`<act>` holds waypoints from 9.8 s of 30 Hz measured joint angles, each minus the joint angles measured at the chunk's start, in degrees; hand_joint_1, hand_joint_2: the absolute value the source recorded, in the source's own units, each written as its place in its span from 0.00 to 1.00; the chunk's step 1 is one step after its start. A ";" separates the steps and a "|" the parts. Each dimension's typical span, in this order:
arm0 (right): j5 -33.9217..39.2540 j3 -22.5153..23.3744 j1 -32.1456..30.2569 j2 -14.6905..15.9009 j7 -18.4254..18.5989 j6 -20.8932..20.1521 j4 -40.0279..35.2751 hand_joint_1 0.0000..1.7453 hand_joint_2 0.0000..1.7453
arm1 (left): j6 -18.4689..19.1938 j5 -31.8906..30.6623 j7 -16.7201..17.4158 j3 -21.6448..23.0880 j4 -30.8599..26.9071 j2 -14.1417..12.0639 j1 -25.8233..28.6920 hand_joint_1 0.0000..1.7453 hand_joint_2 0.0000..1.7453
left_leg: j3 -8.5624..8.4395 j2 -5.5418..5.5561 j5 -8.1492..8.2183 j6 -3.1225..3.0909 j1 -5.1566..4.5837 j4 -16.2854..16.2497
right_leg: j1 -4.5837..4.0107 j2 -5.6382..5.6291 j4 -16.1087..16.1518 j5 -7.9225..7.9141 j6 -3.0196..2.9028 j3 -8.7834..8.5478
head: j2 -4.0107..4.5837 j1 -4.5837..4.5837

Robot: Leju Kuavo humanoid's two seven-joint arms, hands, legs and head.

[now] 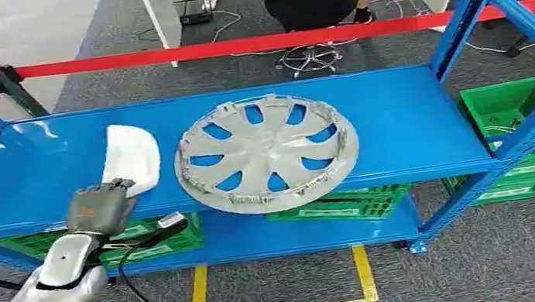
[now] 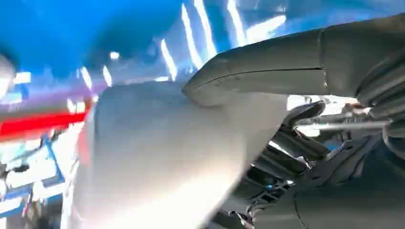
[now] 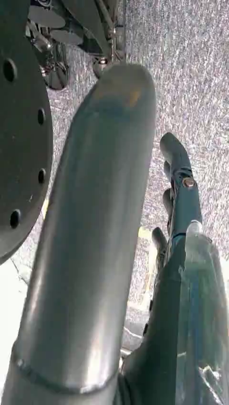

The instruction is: Take the parts from the cabinet and place them on the table.

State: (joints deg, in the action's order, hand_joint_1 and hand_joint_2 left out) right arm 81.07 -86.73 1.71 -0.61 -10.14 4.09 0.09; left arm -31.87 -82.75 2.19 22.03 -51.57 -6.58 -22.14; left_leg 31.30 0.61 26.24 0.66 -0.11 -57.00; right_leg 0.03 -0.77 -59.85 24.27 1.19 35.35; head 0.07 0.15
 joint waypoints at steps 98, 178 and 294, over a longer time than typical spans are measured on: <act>-1.20 -0.13 2.06 -1.81 2.14 3.34 -1.27 0.00 0.00 | -3.06 4.79 -1.71 -10.73 -27.88 -11.08 12.40 1.00 1.00 | 6.22 -0.76 -5.00 1.66 0.31 -0.41 | 0.11 0.71 1.45 3.60 -0.95 -4.74 | -0.02 0.28; -1.16 -1.57 2.56 -2.16 3.96 4.98 -3.19 0.00 0.00 | -2.32 7.70 -5.03 -21.68 -26.33 -14.45 14.49 1.00 1.00 | 0.08 -0.95 -2.70 -1.09 0.36 2.61 | -0.09 0.47 -13.83 6.98 1.47 7.66 | -0.02 0.50; -13.18 -2.43 3.23 -2.93 6.47 9.18 -4.55 0.00 0.00 | 0.64 13.84 -7.85 -29.18 -28.08 -13.42 18.24 1.00 1.00 | 2.36 -2.79 -2.51 0.21 0.23 0.11 | -0.54 8.03 1.01 2.12 0.61 -2.97 | -0.02 0.13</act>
State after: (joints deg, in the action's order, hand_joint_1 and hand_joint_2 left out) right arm 67.89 -89.15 4.95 -3.54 -3.67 13.27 -4.46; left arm -31.23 -68.92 -5.66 -7.15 -79.65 -20.00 -3.90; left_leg 33.66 -2.18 23.73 0.87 0.12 -56.90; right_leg -0.51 7.26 -58.84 26.39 1.79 32.37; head 0.04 0.28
